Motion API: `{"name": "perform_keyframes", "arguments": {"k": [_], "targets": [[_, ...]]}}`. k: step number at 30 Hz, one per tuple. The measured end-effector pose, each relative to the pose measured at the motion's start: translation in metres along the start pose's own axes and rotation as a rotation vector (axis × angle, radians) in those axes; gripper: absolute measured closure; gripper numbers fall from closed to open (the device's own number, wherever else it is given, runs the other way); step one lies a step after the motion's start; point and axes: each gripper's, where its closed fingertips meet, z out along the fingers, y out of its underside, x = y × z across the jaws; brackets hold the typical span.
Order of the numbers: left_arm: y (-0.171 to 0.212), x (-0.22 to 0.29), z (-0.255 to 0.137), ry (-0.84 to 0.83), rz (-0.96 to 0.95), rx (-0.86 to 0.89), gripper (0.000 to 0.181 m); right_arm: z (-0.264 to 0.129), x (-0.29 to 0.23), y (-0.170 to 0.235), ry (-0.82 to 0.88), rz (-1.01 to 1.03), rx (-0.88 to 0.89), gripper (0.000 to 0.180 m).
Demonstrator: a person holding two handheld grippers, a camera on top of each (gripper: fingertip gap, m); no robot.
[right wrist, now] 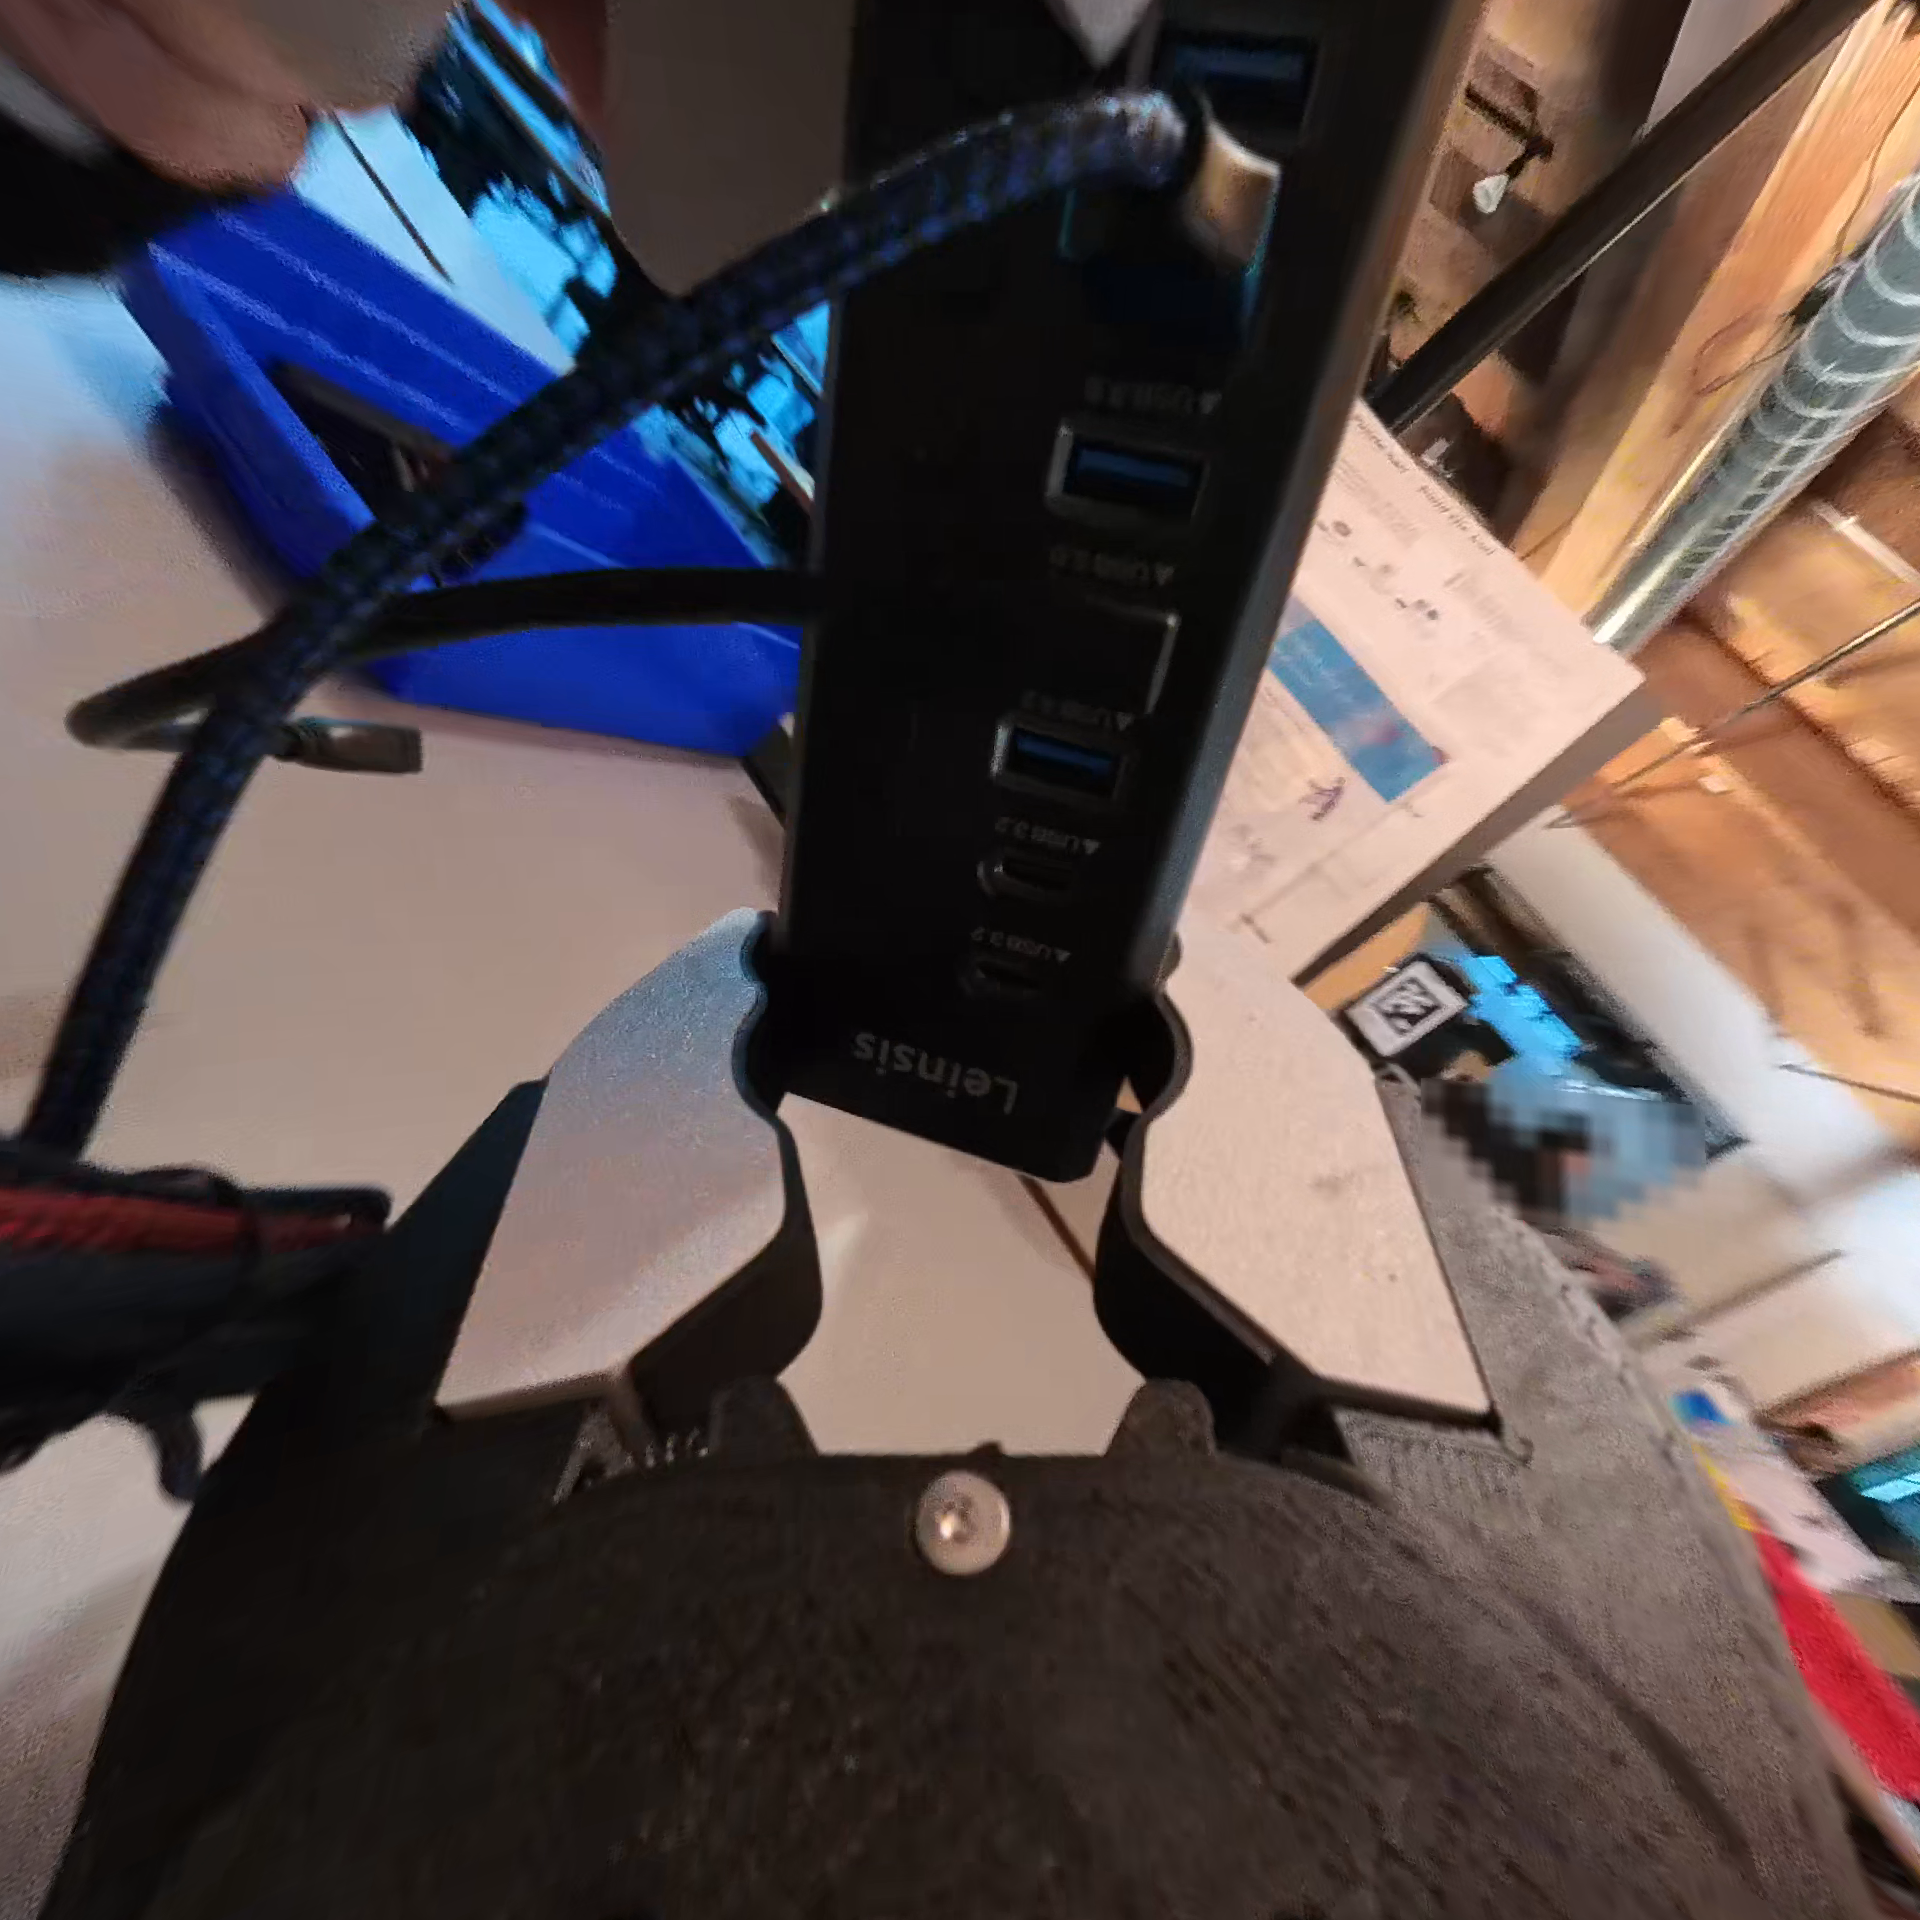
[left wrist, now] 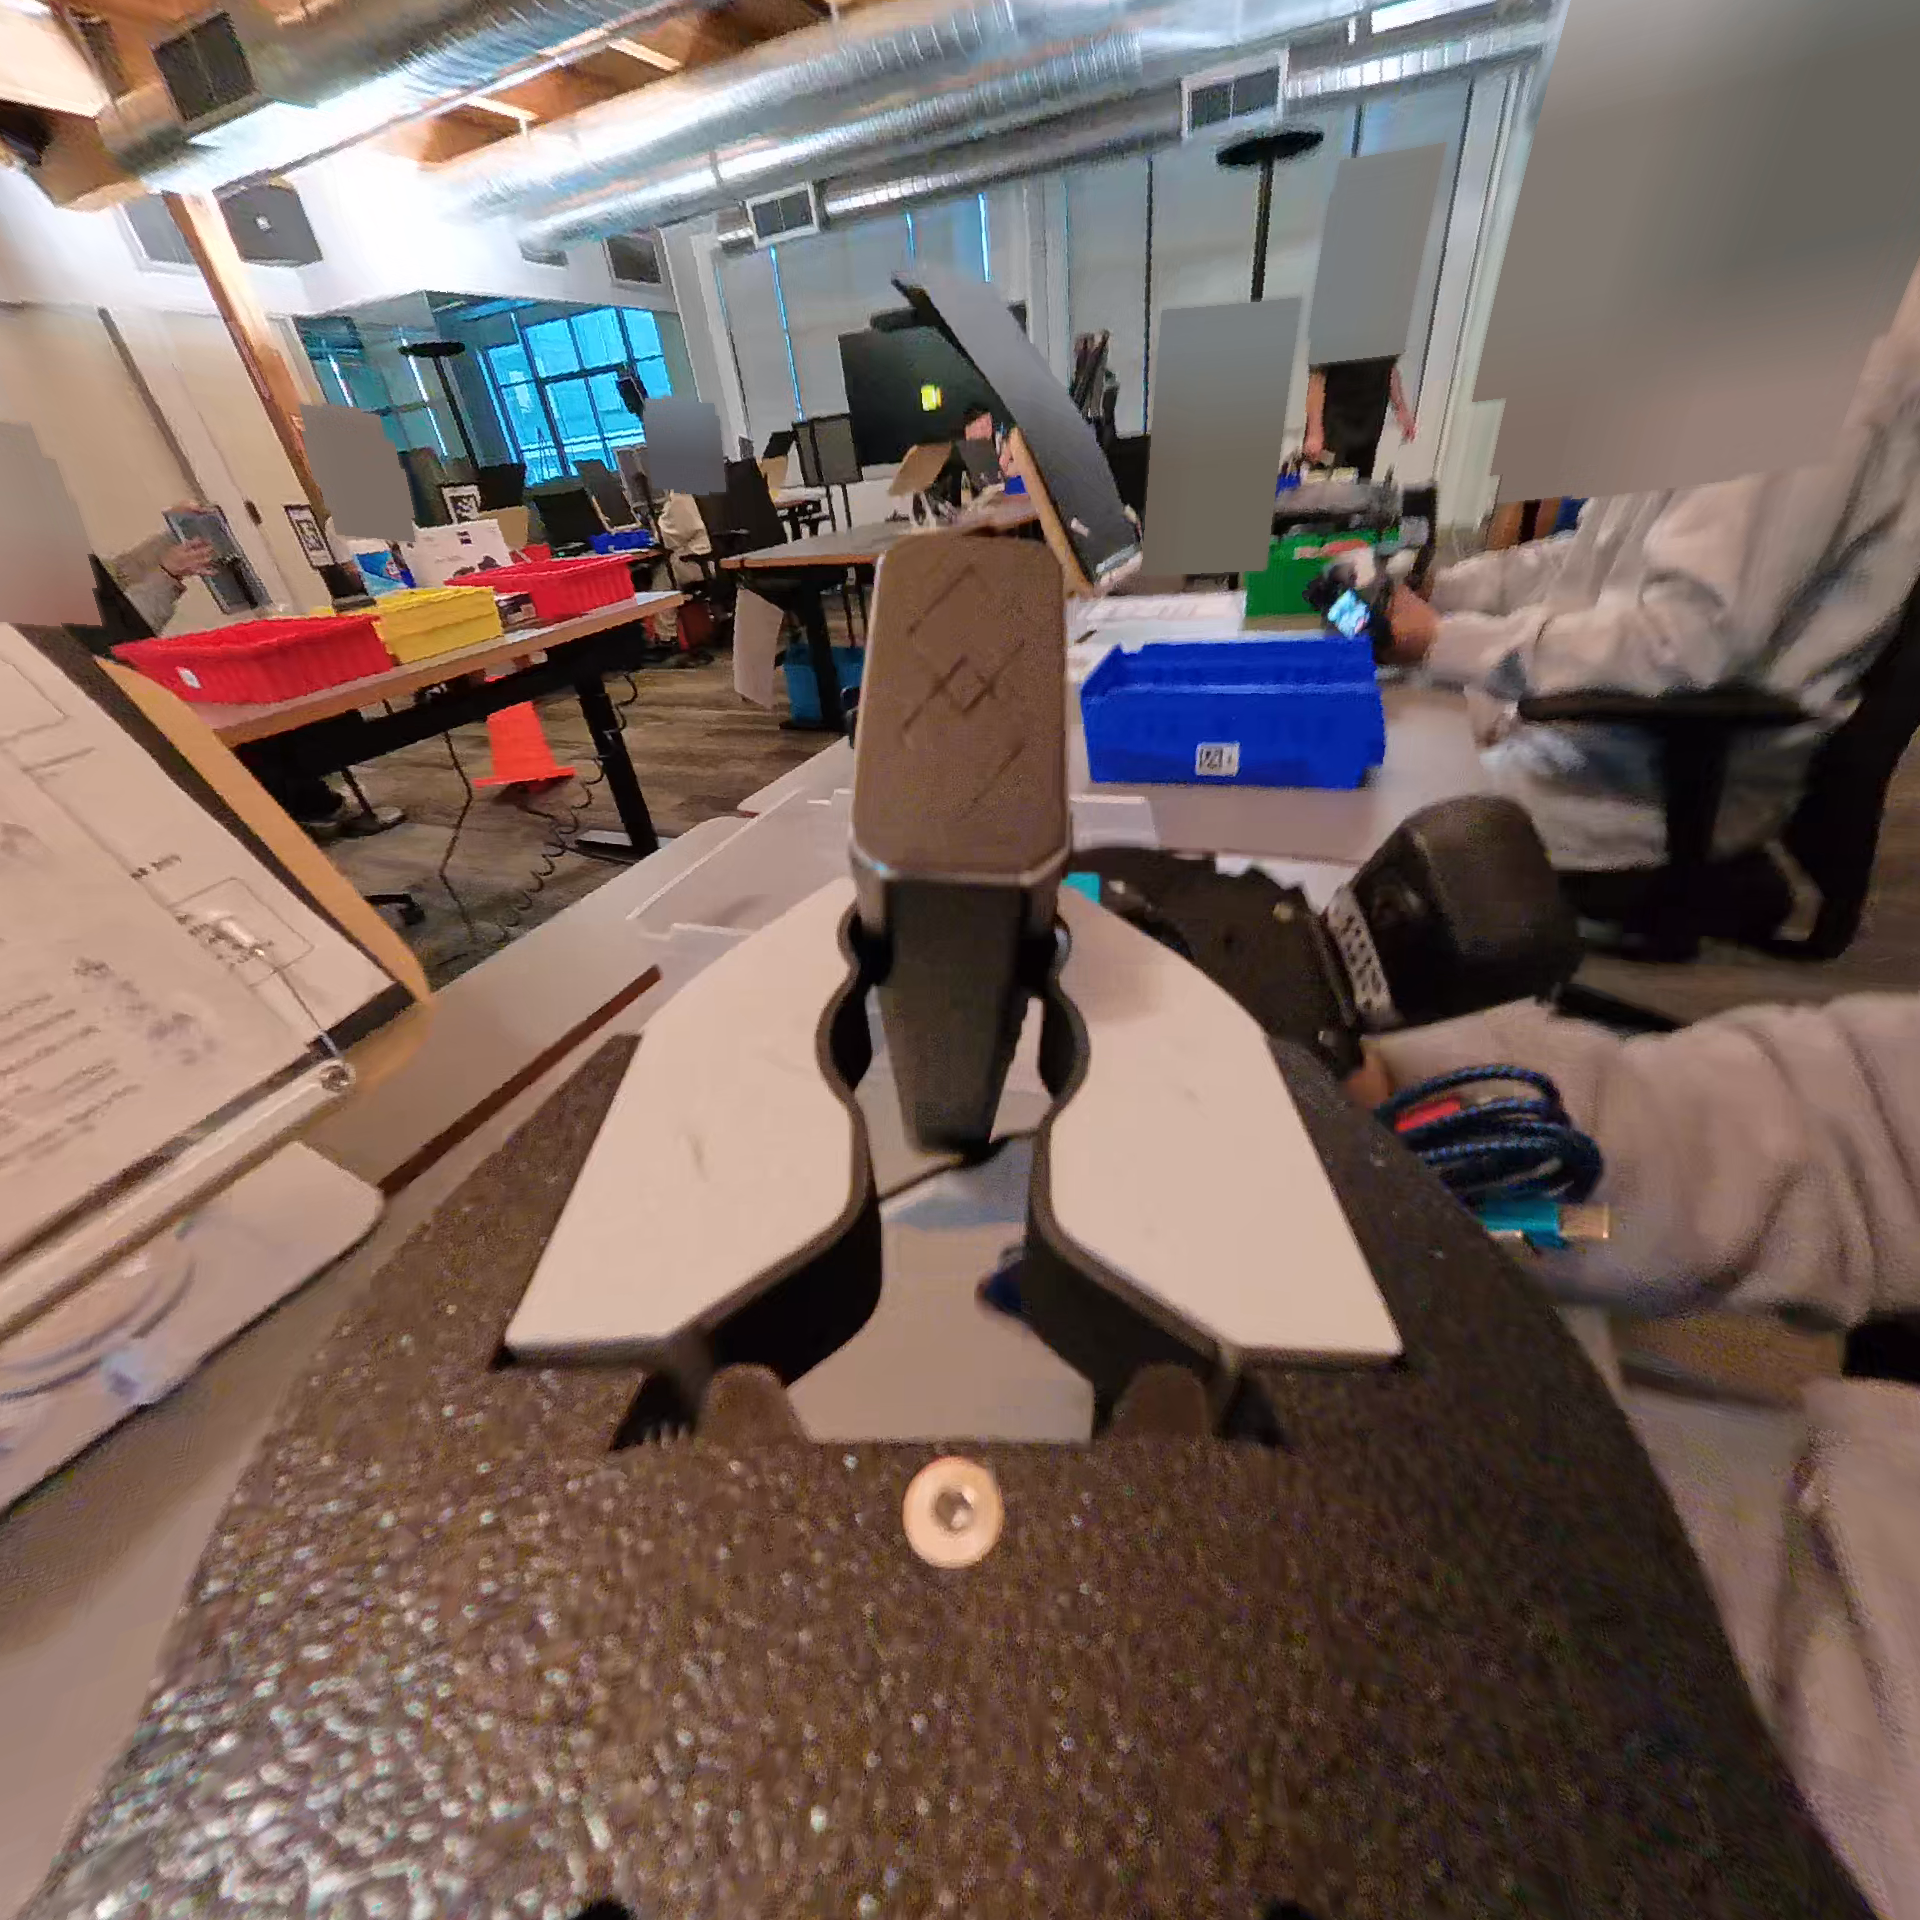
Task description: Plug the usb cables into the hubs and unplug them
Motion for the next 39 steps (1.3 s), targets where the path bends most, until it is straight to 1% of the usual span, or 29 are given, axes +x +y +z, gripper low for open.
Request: {"name": "perform_keyframes", "arguments": {"k": [2, 3, 4, 6, 7, 9, 10, 11, 13, 15, 16, 18, 19, 21, 22, 24, 25, 26, 27, 28, 29, 31, 32, 33, 34, 35, 37, 39], "targets": [[0.009, 0.005, -0.001, 0.003, 0.128, -0.067, 0.151, -0.002, 0.009, 0.007, 0.044, -0.096, -0.051, 0.114], [0.014, 0.006, -0.002, -0.008, 0.202, -0.114, 0.142, -0.003, 0.012, 0.010, 0.055, -0.144, -0.075, 0.114], [0.020, 0.006, -0.003, -0.015, 0.285, -0.174, 0.128, -0.004, 0.016, 0.013, 0.076, -0.205, -0.099, 0.114], [0.034, 0.005, -0.006, -0.034, 0.466, -0.339, 0.106, -0.006, 0.023, 0.019, 0.107, -0.321, -0.154, 0.114], [0.040, 0.003, -0.009, -0.052, 0.559, -0.416, 0.104, -0.007, 0.025, 0.020, 0.116, -0.360, -0.176, 0.114], [0.046, 0.007, -0.011, -0.064, 0.703, -0.492, 0.123, -0.008, 0.031, 0.020, 0.151, -0.410, -0.204, 0.115], [0.046, 0.014, -0.009, -0.056, 0.711, -0.482, 0.129, -0.008, 0.032, 0.022, 0.152, -0.445, -0.226, 0.114], [0.044, 0.020, -0.009, -0.047, 0.689, -0.462, 0.129, -0.008, 0.031, 0.025, 0.153, -0.478, -0.254, 0.115], [0.040, 0.018, -0.010, -0.110, 0.648, -0.441, 0.136, -0.007, 0.027, 0.027, 0.151, -0.489, -0.261, 0.115], [0.046, 0.007, -0.014, -0.191, 0.549, -0.473, 0.143, -0.007, 0.032, 0.026, 0.191, -0.522, -0.254, 0.116], [0.050, 0.004, -0.015, -0.196, 0.506, -0.475, 0.146, -0.008, 0.034, 0.024, 0.211, -0.525, -0.245, 0.117], [0.054, 0.001, -0.016, -0.177, 0.449, -0.441, 0.148, -0.007, 0.031, 0.025, 0.187, -0.506, -0.241, 0.117], [0.056, 0.000, -0.017, -0.176, 0.476, -0.435, 0.148, -0.007, 0.033, 0.024, 0.198, -0.487, -0.223, 0.117], [0.052, 0.003, -0.016, -0.185, 0.616, -0.439, 0.149, -0.008, 0.038, 0.020, 0.244, -0.416, -0.135, 0.116], [0.047, 0.003, -0.016, -0.202, 0.727, -0.464, 0.149, -0.009, 0.039, 0.019, 0.247, -0.371, -0.088, 0.117], [0.036, 0.000, -0.016, -0.273, 1.003, -0.540, 0.150, -0.010, 0.040, 0.021, 0.223, -0.293, -0.018, 0.112], [0.028, -0.002, -0.017, -0.313, 1.141, -0.563, 0.150, -0.011, 0.044, 0.025, 0.217, -0.231, -0.008, 0.109], [0.020, -0.005, -0.017, -0.349, 1.246, -0.563, 0.150, -0.011, 0.046, 0.027, 0.191, -0.129, 0.015, 0.099], [0.012, -0.008, -0.018, -0.375, 1.297, -0.546, 0.149, -0.011, 0.043, 0.027, 0.117, 0.003, 0.060, 0.088], [0.005, -0.010, -0.019, -0.389, 1.306, -0.515, 0.149, -0.012, 0.037, 0.025, 0.017, 0.179, 0.115, 0.088], [-0.001, -0.010, -0.020, -0.391, 1.307, -0.469, 0.149, -0.014, 0.032, 0.019, -0.098, 0.417, 0.180, 0.085], [-0.011, -0.007, -0.022, -0.391, 1.300, -0.360, 0.149, -0.024, 0.032, -0.011, -0.365, 0.976, 0.400, 0.075], [-0.013, -0.005, -0.023, -0.391, 1.270, -0.315, 0.149, -0.032, 0.040, -0.025, -0.488, 1.217, 0.541, 0.081], [-0.012, -0.002, -0.023, -0.387, 1.249, -0.272, 0.149, -0.041, 0.050, -0.035, -0.592, 1.389, 0.692, 0.084], [-0.011, 0.000, -0.023, -0.383, 1.219, -0.236, 0.149, -0.050, 0.059, -0.042, -0.663, 1.506, 0.818, 0.088], [-0.007, 0.002, -0.023, -0.381, 1.182, -0.207, 0.150, -0.052, 0.062, -0.045, -0.704, 1.569, 0.869, 0.091], [0.002, 0.008, -0.021, -0.381, 1.141, -0.164, 0.149, -0.046, 0.058, -0.051, -0.718, 1.631, 0.857, 0.098], [0.015, 0.014, -0.017, -0.358, 1.133, -0.146, 0.150, -0.043, 0.057, -0.055, -0.698, 1.660, 0.851, 0.111]]}}
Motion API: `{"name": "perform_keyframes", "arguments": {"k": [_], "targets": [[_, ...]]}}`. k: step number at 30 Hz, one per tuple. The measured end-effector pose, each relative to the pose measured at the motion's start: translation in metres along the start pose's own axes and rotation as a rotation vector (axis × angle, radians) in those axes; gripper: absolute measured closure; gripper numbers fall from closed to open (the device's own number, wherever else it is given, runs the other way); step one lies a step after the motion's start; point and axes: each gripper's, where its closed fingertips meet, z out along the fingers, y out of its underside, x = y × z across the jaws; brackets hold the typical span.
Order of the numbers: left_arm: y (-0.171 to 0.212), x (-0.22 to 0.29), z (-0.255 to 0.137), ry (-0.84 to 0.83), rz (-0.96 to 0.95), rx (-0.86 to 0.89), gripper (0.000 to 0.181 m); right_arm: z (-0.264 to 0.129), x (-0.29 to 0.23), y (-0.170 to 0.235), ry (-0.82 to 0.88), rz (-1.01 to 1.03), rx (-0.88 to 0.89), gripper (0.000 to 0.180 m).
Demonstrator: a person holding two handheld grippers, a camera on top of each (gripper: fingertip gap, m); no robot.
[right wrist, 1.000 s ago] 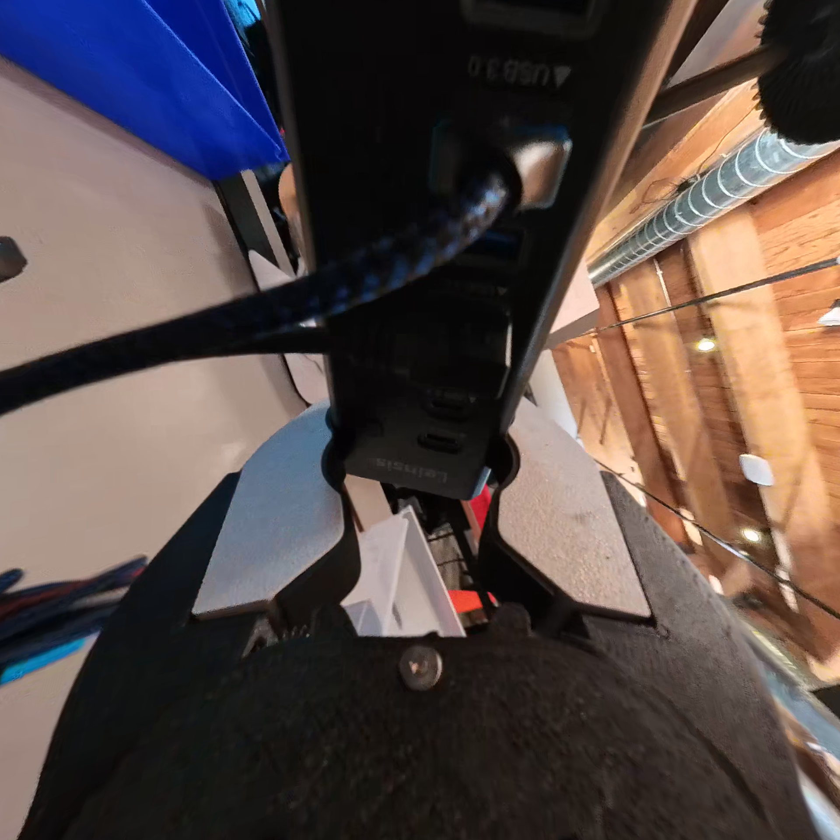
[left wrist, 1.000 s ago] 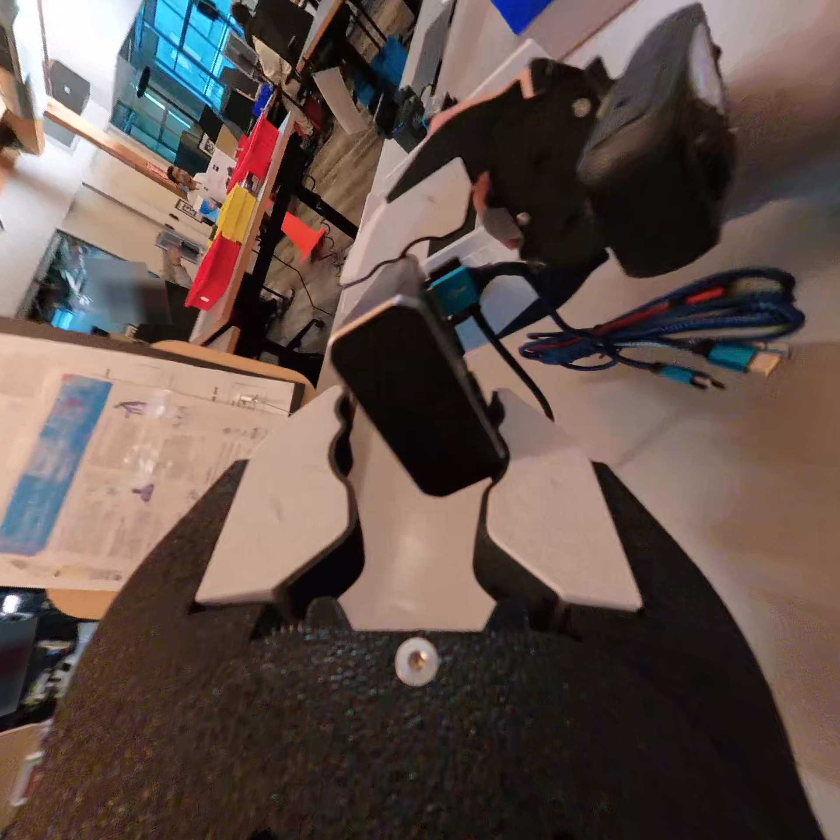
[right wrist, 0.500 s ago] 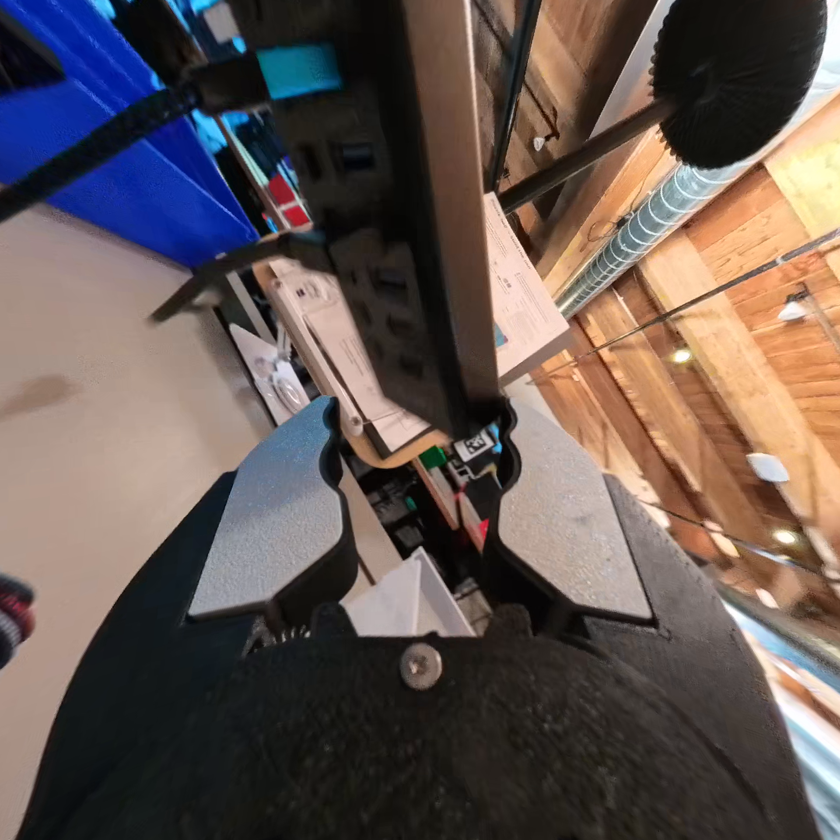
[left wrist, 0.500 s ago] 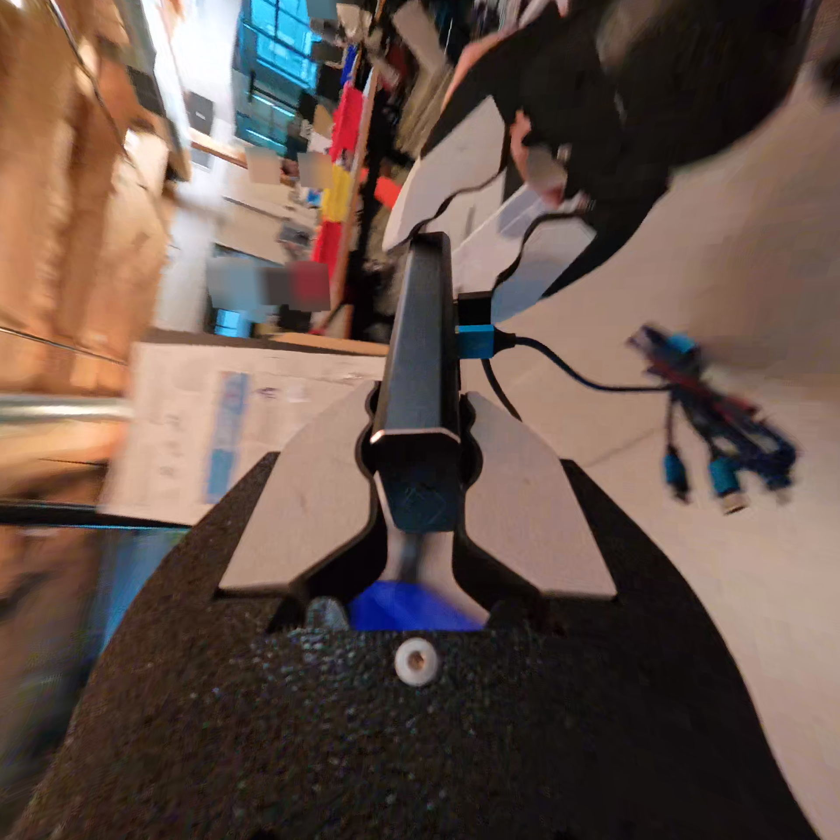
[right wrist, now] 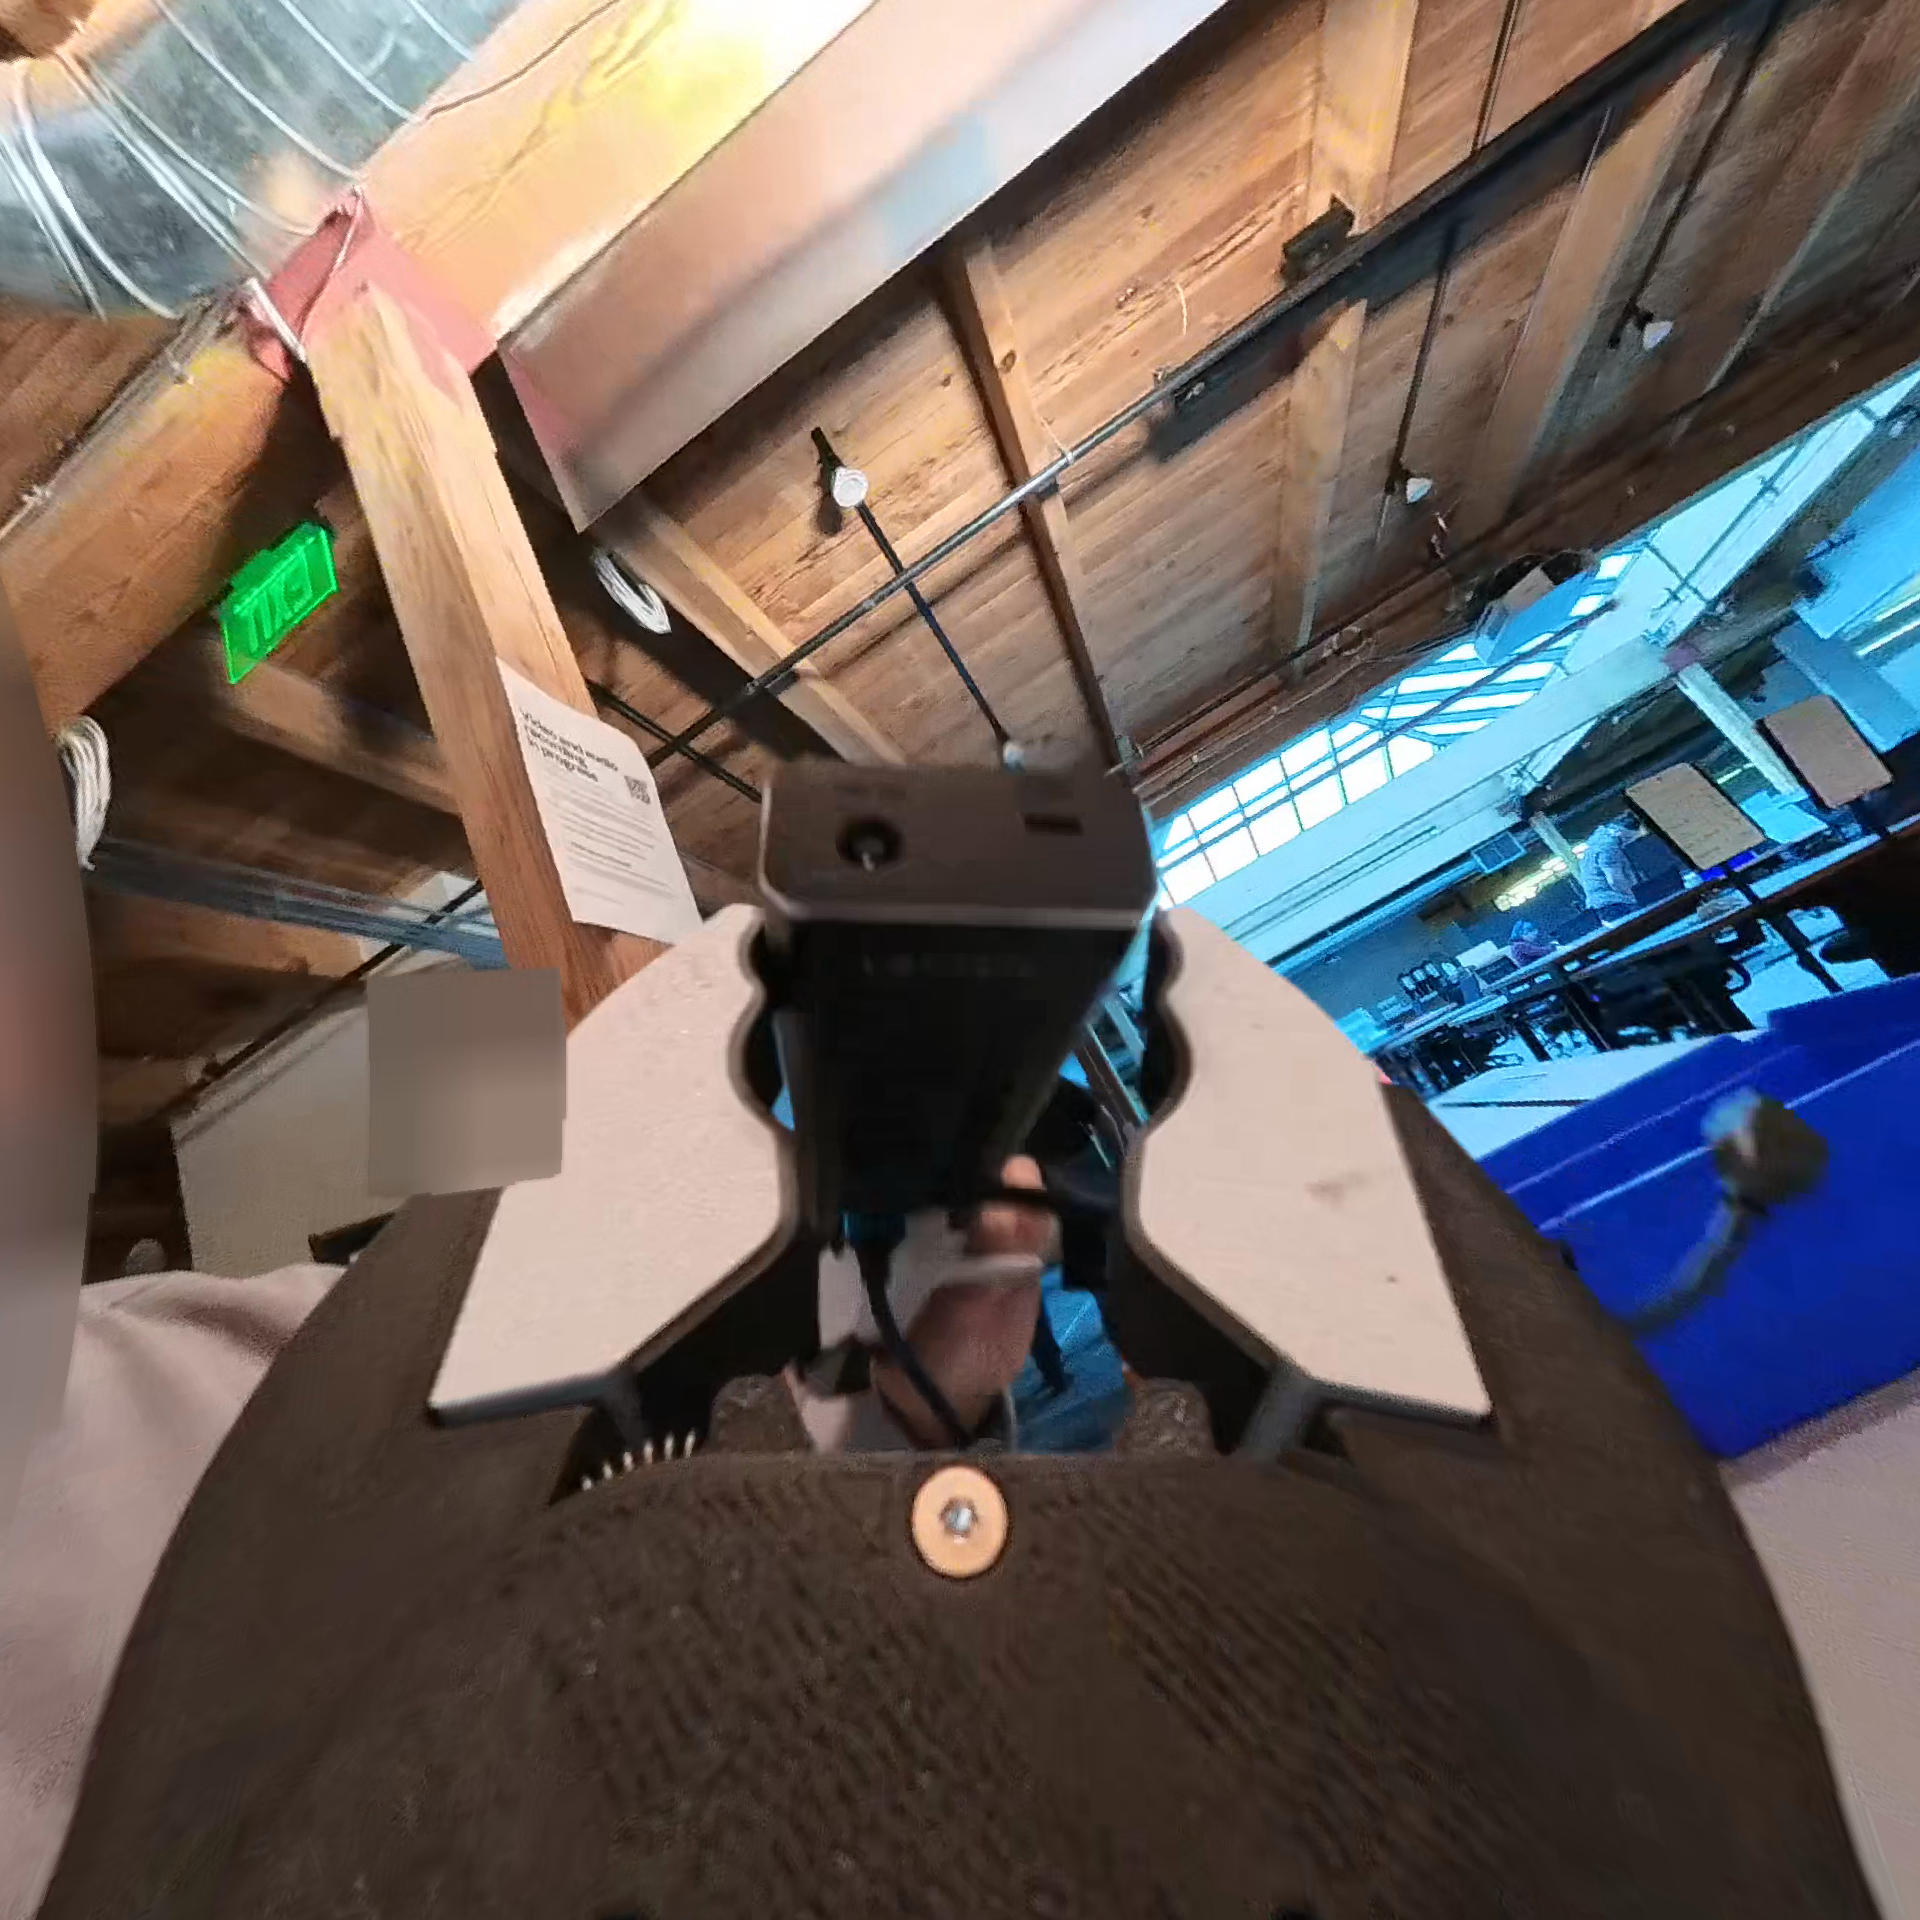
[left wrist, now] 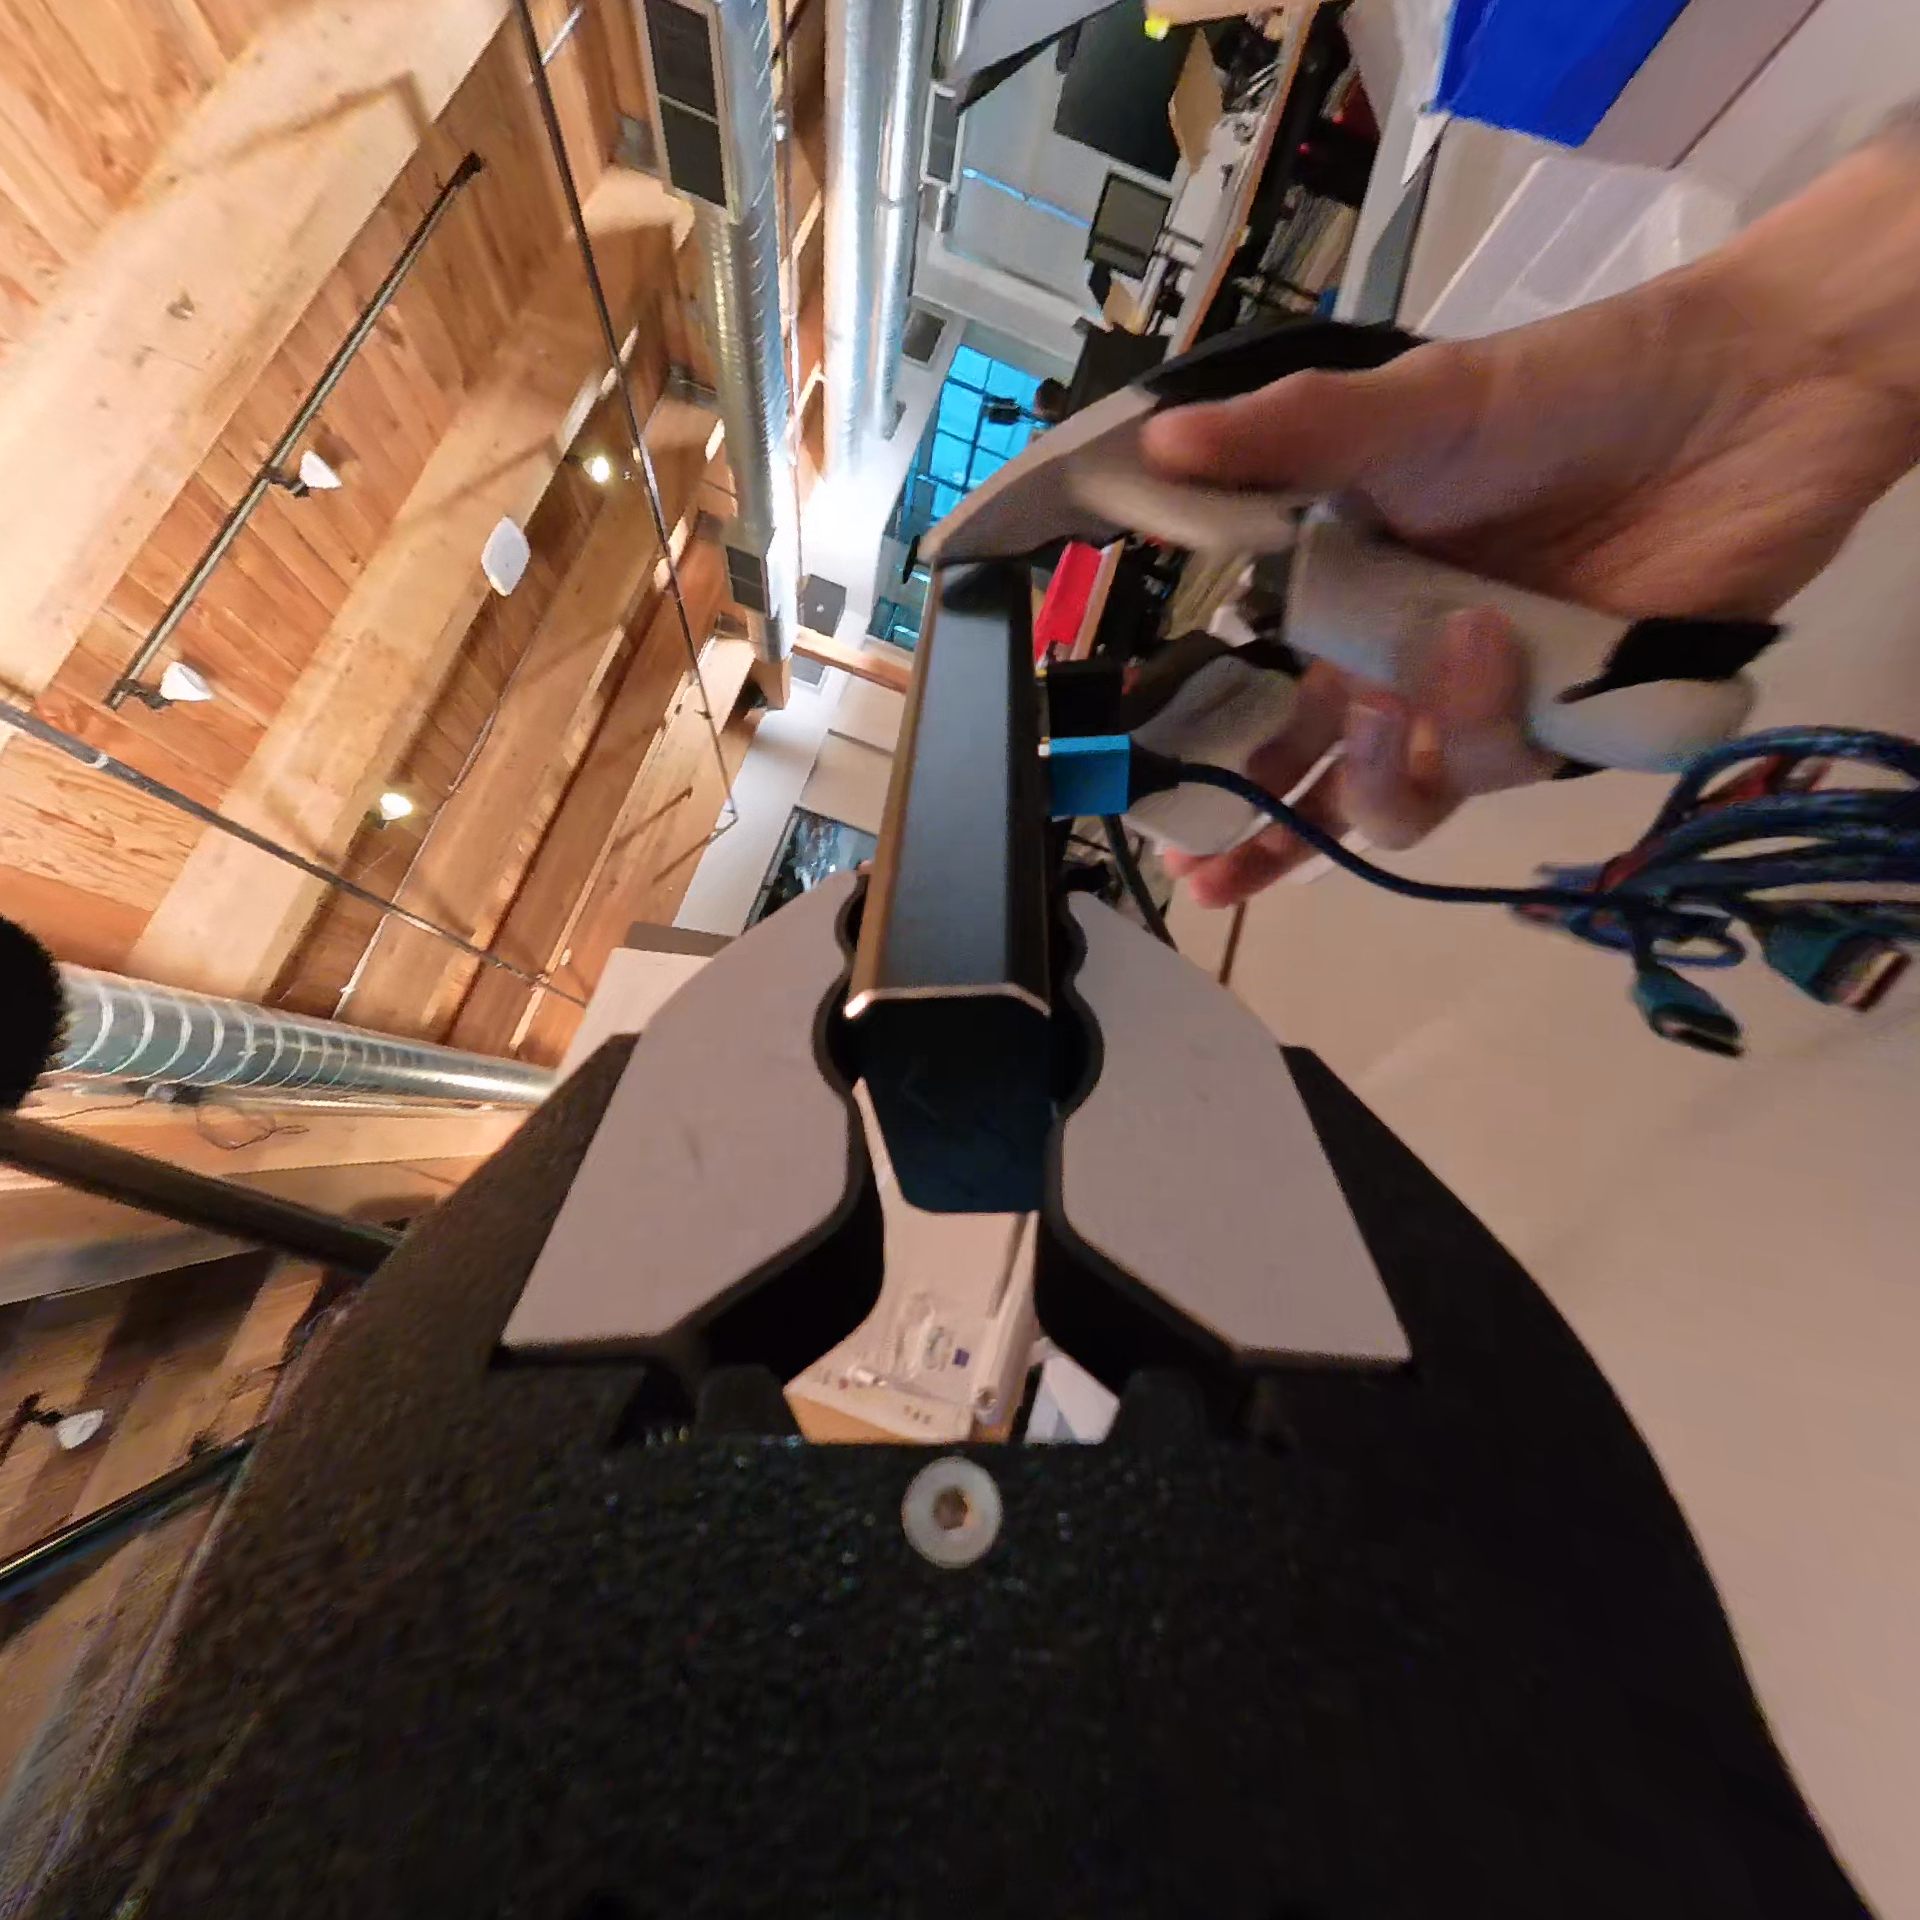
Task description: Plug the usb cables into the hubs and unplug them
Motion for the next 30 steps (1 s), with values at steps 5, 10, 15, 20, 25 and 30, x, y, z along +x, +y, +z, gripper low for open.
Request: {"name": "perform_keyframes", "arguments": {"k": [5, 10, 15, 20, 25, 30], "targets": [[0.014, 0.016, 0.005, 0.005, -0.109, 0.000, 0.151, 0.003, 0.002, -0.003, 0.057, -0.059, 0.000, 0.117], [0.024, 0.036, 0.008, 0.146, -0.287, 0.014, 0.129, 0.023, -0.017, 0.004, 0.103, -0.355, -0.261, 0.118], [0.019, 0.048, 0.003, 0.340, -0.589, 0.051, 0.114, 0.041, -0.013, 0.029, 0.185, -0.657, -0.686, 0.117], [0.013, 0.050, 0.007, 0.570, -1.083, 0.012, 0.092, 0.033, -0.006, 0.068, 0.125, -0.757, -1.016, 0.118], [0.017, 0.076, 0.015, 0.632, -1.048, -0.053, 0.110, 0.025, -0.002, 0.095, 0.076, -0.756, -1.114, 0.118], [0.011, 0.091, 0.017, 0.658, -1.016, -0.041, 0.112, 0.023, 0.001, 0.106, 0.042, -0.709, -1.119, 0.118]]}}
